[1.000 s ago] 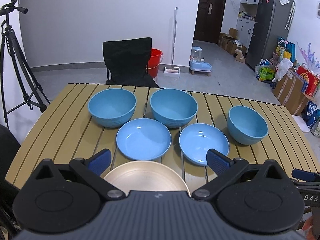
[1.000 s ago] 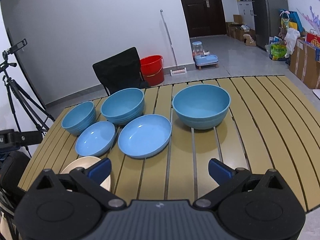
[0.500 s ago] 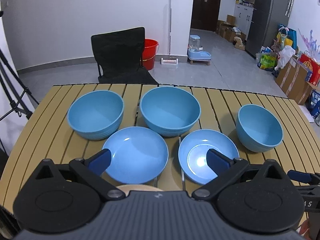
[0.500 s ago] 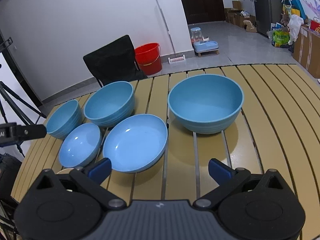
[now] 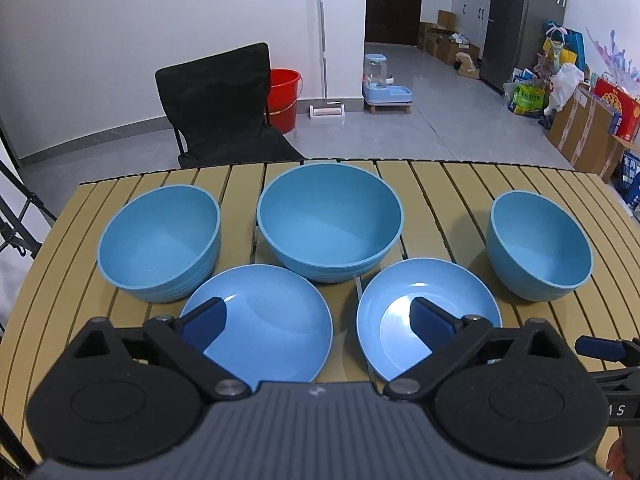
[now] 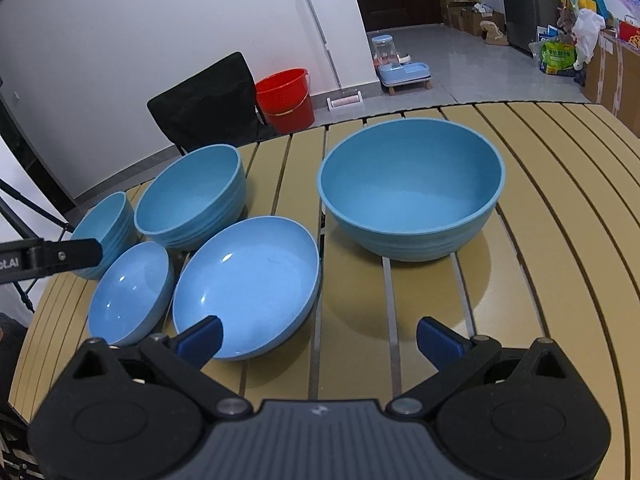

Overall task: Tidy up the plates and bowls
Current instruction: 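Close both grippers on the rim of a shallow blue plate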

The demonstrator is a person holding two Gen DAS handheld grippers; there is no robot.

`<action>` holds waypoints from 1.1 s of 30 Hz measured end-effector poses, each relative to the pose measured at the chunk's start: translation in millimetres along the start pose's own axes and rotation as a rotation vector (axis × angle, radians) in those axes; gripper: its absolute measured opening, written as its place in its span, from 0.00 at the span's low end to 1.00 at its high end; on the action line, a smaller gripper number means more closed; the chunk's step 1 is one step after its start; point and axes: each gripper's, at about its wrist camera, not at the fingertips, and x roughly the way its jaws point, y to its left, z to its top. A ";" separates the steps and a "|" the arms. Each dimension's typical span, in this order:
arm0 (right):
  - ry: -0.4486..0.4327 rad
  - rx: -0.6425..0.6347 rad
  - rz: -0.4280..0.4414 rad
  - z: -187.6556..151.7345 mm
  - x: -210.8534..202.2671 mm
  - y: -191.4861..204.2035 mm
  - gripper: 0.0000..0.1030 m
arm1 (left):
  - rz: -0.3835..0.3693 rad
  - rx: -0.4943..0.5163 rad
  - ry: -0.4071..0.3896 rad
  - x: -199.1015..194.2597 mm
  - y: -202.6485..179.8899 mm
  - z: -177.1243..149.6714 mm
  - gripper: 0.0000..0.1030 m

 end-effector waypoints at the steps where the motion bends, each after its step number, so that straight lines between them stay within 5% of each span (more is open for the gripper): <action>1: 0.002 0.000 0.002 0.5 2.0 -0.2 1.00 | -0.003 0.007 0.005 2.8 -1.4 0.3 0.89; 11: 0.012 0.023 0.015 7.8 21.6 -5.5 0.81 | -0.072 0.097 0.056 35.8 -15.4 9.6 0.51; 17: 0.028 0.058 0.038 11.1 34.9 -10.8 0.63 | -0.129 0.086 0.105 57.9 -15.9 12.7 0.39; 19: 0.035 0.068 0.041 12.2 40.3 -12.2 0.54 | -0.141 0.080 0.121 65.1 -16.4 13.7 0.37; 33: 0.061 0.118 0.080 17.3 60.0 -16.1 0.37 | -0.171 0.016 0.228 102.4 -11.3 20.4 0.36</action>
